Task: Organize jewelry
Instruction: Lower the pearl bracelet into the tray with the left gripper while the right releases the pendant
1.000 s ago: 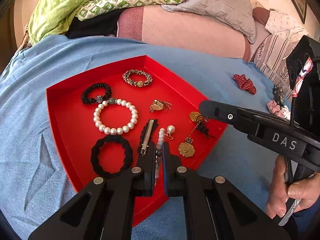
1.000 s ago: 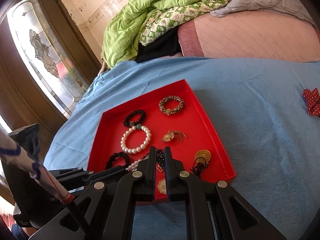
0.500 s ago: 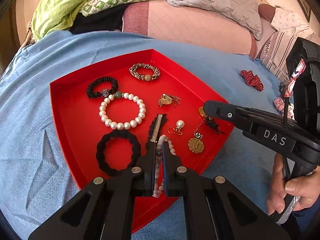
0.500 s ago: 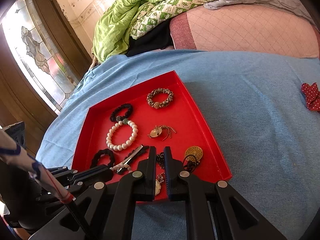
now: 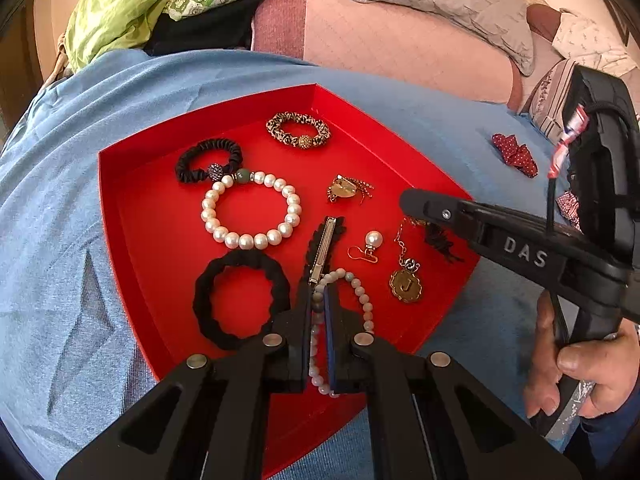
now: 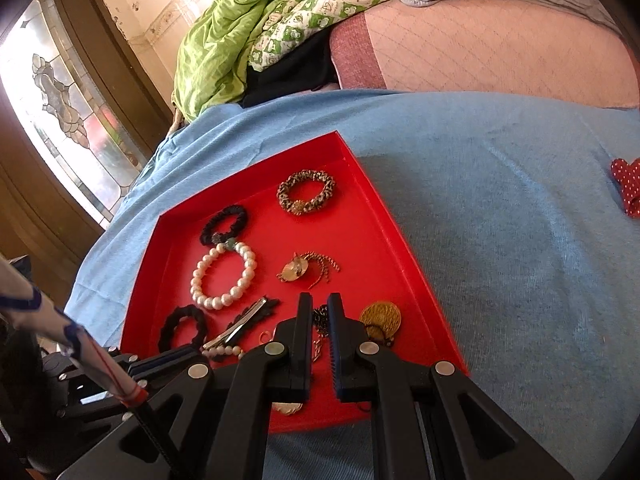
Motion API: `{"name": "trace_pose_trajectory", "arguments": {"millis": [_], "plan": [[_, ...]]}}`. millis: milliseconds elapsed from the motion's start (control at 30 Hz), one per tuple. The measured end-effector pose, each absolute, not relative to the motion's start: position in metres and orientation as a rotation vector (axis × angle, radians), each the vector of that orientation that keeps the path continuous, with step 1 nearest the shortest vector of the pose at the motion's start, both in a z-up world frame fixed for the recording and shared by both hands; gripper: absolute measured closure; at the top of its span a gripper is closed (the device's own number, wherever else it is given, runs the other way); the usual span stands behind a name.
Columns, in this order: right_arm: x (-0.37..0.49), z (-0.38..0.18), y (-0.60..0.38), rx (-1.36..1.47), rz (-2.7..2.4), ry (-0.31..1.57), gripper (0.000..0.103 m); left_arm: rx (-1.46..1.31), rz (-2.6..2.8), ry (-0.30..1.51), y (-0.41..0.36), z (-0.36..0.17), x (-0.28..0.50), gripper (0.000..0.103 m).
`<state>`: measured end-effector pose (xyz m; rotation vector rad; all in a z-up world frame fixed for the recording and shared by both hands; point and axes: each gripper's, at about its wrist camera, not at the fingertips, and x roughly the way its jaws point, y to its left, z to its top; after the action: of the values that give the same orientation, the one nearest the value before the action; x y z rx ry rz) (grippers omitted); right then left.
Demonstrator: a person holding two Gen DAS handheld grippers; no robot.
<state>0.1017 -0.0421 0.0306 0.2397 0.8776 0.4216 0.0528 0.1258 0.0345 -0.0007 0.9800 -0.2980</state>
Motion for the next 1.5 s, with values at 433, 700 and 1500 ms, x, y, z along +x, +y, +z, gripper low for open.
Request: {"name": "trace_pose_trajectory", "arguments": {"millis": [433, 700, 1500], "plan": [[0.110, 0.028, -0.032, 0.223, 0.454, 0.909, 0.094, -0.006, -0.293, 0.987, 0.126, 0.032, 0.055, 0.097], [0.109, 0.034, -0.035, 0.245, 0.456, 0.901, 0.093, -0.008, -0.291, 0.988, 0.127, 0.033, 0.056, 0.086], [0.099, 0.054, -0.045, 0.248, 0.427, 0.849, 0.055, 0.009, -0.217, 0.905, 0.128, 0.048, 0.052, 0.041]]}}
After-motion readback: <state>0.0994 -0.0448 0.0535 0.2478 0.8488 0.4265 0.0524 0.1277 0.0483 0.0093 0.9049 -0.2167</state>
